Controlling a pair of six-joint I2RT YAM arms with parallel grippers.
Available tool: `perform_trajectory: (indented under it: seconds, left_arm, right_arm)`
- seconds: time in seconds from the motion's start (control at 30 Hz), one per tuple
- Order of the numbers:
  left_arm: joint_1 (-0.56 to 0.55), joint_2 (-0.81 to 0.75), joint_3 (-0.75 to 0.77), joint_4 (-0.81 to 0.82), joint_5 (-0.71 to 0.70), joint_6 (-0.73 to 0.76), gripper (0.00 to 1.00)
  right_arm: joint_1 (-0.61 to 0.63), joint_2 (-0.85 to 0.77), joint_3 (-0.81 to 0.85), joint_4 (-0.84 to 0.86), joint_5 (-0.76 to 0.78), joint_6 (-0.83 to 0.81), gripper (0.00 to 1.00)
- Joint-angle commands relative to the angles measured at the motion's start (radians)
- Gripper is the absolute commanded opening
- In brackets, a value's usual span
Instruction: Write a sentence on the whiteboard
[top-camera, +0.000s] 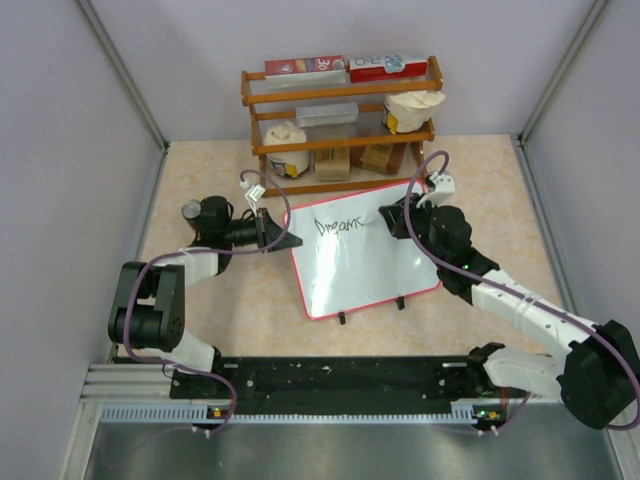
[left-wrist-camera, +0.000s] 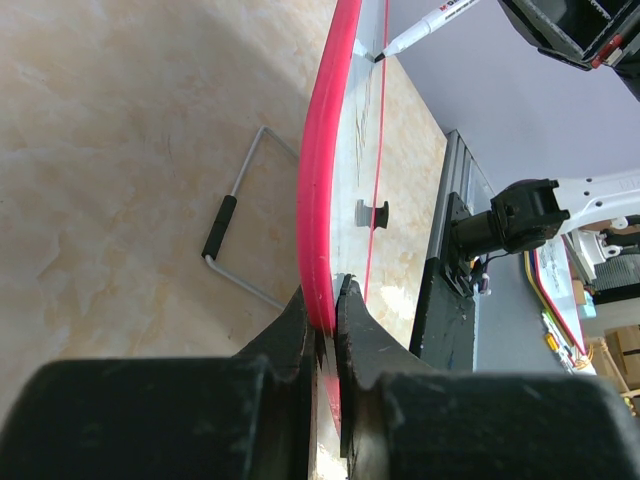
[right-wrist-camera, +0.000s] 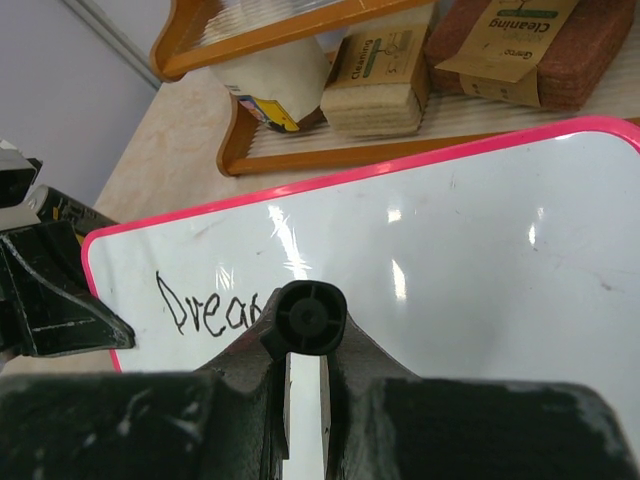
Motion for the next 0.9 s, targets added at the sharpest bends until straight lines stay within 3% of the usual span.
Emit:
perform_trajectory:
  seconds: [0.0,0.57,0.87]
  left_arm:
    - [-0.029,0.019,-0.010,0.001,-0.054,0.203,0.00]
    - [-0.030,0.019,-0.011,-0.003,-0.056,0.206,0.00]
    - [-0.030,0.019,-0.008,-0.007,-0.056,0.209,0.00]
  right_arm:
    - [-0.007,-0.023,-0.010,-0.016,0.023,-0.020,0.00]
    - [-0.007,0.028,0.000,0.069,-0.071,0.053,0.00]
    - [-0.013,-0.079,-0.026,0.096,-0.054,0.067,0.00]
